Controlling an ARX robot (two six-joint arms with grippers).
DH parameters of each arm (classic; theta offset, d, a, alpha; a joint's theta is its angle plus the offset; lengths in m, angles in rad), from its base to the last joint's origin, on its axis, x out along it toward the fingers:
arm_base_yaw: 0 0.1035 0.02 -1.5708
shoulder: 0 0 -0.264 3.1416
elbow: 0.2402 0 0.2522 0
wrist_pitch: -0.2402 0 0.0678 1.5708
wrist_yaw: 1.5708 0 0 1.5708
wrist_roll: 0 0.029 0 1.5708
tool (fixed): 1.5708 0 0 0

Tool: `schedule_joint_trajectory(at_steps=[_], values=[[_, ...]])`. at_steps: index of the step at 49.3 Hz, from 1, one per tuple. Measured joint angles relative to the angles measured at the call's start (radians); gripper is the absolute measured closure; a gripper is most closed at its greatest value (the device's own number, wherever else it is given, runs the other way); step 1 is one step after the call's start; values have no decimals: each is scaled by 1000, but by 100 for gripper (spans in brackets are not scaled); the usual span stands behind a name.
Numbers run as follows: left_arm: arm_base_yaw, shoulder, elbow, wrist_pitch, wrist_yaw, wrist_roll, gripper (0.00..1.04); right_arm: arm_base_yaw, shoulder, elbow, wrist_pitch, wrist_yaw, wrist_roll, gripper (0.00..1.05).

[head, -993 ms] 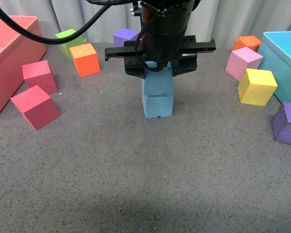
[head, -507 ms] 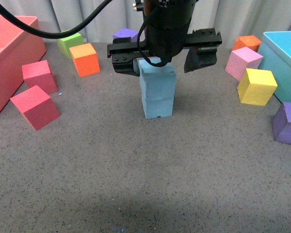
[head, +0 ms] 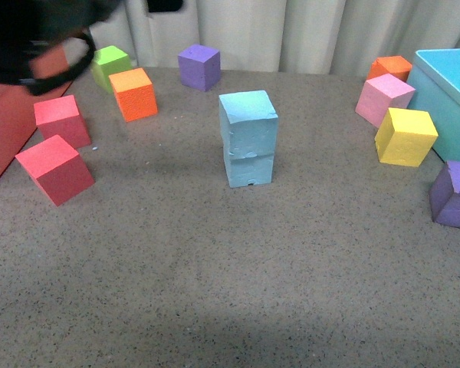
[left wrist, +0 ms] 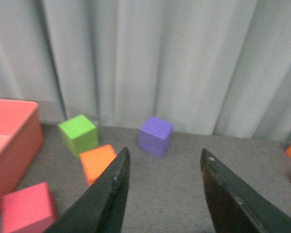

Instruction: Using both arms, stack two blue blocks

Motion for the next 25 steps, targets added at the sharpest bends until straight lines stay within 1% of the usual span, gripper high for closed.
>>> schedule_joint_trajectory(at_steps=[2, 5, 6, 12, 19, 21, 25], values=[[34, -69, -95, 82, 21, 28, 66, 0, 0, 0, 0, 0, 0, 10], [78, -168, -221, 128, 61, 51, 81, 0, 0, 0, 0, -3, 0, 10], [83, -179, -236, 131, 66, 52, 82, 0, 0, 0, 0, -3, 0, 10], [129, -261, -365, 144, 119, 61, 101, 0, 0, 0, 0, -2, 0, 10], [182, -378, -490, 145, 187, 71, 101, 0, 0, 0, 0, -2, 0, 10], [206, -403, -537, 190, 204, 74, 101, 0, 0, 0, 0, -2, 0, 10], [232, -433, -590, 196, 225, 75, 101, 0, 0, 0, 0, -2, 0, 10]])
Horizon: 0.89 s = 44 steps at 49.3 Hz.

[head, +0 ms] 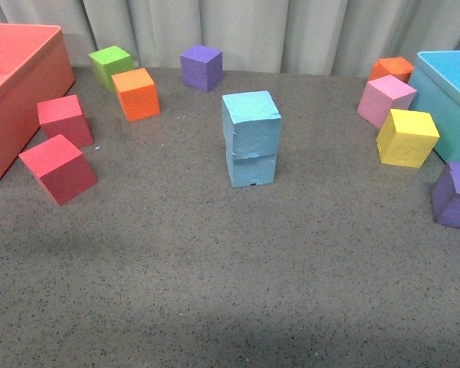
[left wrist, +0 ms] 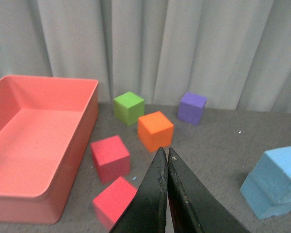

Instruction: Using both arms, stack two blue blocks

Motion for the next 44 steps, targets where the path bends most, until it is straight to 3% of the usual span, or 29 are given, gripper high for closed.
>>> schedule_joint_trajectory(at_steps=[28, 32, 44], values=[[114, -404, -173, -237, 108, 2, 101, 0, 0, 0, 0, 0, 0, 10], [171, -471, -187, -292, 183, 3, 101, 0, 0, 0, 0, 0, 0, 10], [198, -684, -206, -472, 193, 3, 101, 0, 0, 0, 0, 0, 0, 10]])
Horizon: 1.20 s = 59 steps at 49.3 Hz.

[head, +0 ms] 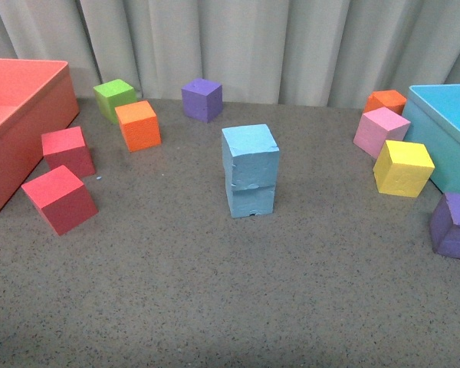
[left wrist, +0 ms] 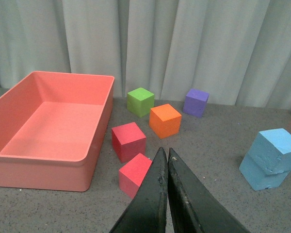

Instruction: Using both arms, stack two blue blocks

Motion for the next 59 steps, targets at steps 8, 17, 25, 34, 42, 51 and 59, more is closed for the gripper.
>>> schedule_joint_trajectory(at_steps=[8, 17, 25, 34, 42, 51, 59], values=[[0, -128, 0, -113, 1, 0, 101, 0, 0, 0, 0, 0, 0, 10], [0, -228, -1, -208, 0, 0, 101, 0, 0, 0, 0, 0, 0, 10], [0, -297, -1, -275, 0, 0, 101, 0, 0, 0, 0, 0, 0, 10], [0, -370, -1, -345, 1, 0, 101, 0, 0, 0, 0, 0, 0, 10], [0, -442, -1, -417, 0, 0, 101, 0, 0, 0, 0, 0, 0, 10], [0, -490, -1, -464, 0, 0, 101, 0, 0, 0, 0, 0, 0, 10], [0, -536, -1, -513, 0, 0, 101, 0, 0, 0, 0, 0, 0, 10]])
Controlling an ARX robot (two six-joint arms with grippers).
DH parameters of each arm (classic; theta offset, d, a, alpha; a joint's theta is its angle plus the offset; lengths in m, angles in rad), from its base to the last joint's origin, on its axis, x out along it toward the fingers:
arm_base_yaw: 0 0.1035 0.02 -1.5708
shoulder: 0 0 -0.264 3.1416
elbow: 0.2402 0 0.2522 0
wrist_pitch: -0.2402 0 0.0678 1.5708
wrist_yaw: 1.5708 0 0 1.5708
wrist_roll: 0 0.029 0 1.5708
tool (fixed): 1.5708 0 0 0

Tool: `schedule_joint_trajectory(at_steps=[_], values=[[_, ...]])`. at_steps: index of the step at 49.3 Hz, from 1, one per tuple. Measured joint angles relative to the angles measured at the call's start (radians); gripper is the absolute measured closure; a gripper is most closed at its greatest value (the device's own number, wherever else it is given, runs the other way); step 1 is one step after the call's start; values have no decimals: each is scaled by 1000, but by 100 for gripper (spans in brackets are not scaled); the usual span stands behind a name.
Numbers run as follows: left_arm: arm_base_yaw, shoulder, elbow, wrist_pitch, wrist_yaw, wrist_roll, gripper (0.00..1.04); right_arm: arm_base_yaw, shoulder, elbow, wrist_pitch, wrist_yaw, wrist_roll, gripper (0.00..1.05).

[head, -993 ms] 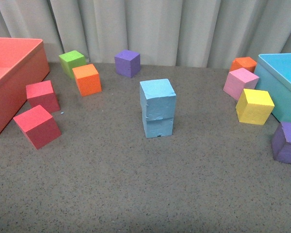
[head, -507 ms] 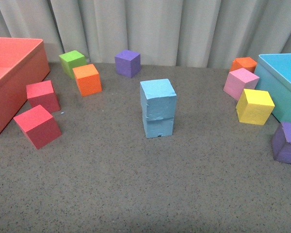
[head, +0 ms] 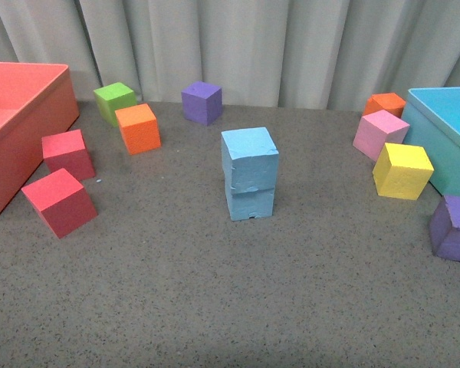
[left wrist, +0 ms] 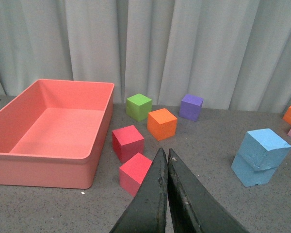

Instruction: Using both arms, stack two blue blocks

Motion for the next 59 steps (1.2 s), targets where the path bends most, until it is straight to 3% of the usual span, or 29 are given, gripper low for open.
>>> schedule_joint_trajectory(at_steps=[3, 12, 25, 39, 59], values=[[0, -81, 0, -115, 1, 0, 101, 0, 0, 0, 0, 0, 0, 10], [0, -144, 0, -150, 1, 0, 101, 0, 0, 0, 0, 0, 0, 10], [0, -145, 0, -150, 1, 0, 49, 0, 0, 0, 0, 0, 0, 10], [0, -145, 0, -150, 1, 1, 5, 0, 0, 0, 0, 0, 0, 10], [0, -145, 0, -150, 1, 2, 7, 0, 0, 0, 0, 0, 0, 10]])
